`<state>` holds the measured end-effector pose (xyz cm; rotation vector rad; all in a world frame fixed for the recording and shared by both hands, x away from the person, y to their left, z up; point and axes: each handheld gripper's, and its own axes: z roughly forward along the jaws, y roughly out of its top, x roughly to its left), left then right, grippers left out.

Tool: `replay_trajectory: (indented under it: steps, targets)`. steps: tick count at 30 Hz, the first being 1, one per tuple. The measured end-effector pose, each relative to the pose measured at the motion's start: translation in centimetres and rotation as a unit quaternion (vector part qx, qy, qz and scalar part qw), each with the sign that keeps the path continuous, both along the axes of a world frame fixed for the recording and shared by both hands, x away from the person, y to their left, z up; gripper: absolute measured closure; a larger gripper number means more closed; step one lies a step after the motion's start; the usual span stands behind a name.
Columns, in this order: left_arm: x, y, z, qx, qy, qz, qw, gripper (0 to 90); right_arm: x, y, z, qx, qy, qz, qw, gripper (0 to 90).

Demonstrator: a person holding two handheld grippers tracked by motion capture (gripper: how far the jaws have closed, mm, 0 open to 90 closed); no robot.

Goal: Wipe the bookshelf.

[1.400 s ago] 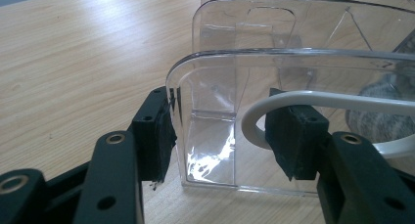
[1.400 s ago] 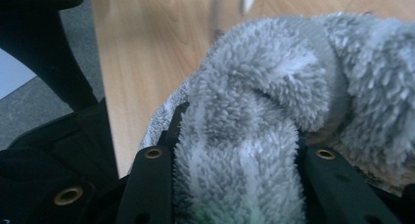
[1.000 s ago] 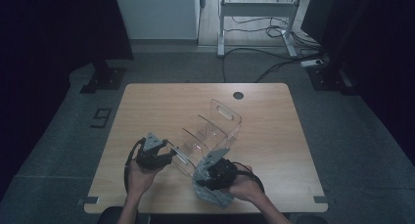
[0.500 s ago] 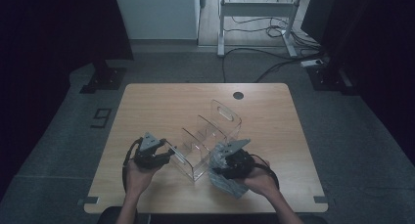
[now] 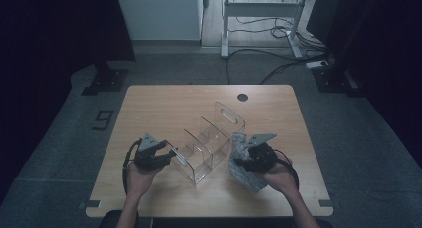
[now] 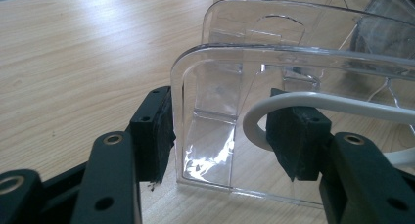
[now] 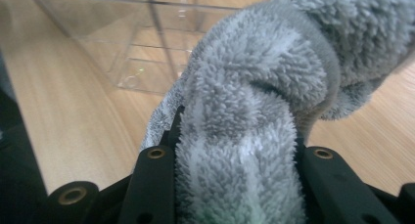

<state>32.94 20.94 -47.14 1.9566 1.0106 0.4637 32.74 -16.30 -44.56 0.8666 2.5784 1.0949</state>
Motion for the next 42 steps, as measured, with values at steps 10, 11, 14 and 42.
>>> replay_trajectory:
  steps: [10, 11, 14, 42]
  targets:
    - [-0.5, -0.3, 0.2, 0.013, -0.004, -0.015, 0.9998, 45.5, 1.2, -4.0, 0.5, 0.021, -0.002, -0.076, 0.9969, 62.1]
    - [-0.6, -0.4, 0.2, 0.013, -0.004, -0.015, 0.9998, 45.5, 1.3, -4.4, 0.5, 0.023, -0.002, -0.081, 0.9965, 62.1]
    - [-0.7, -0.4, 0.2, 0.015, -0.002, -0.017, 0.9998, 45.6, 1.7, -5.3, 0.2, 0.022, -0.002, -0.096, 0.9952, 62.0]
    - [-2.5, -0.8, 0.2, 0.012, 0.001, -0.073, 0.9973, 45.7, 4.5, -5.1, -4.2, 0.03, 0.016, -0.069, 0.9971, 61.9]
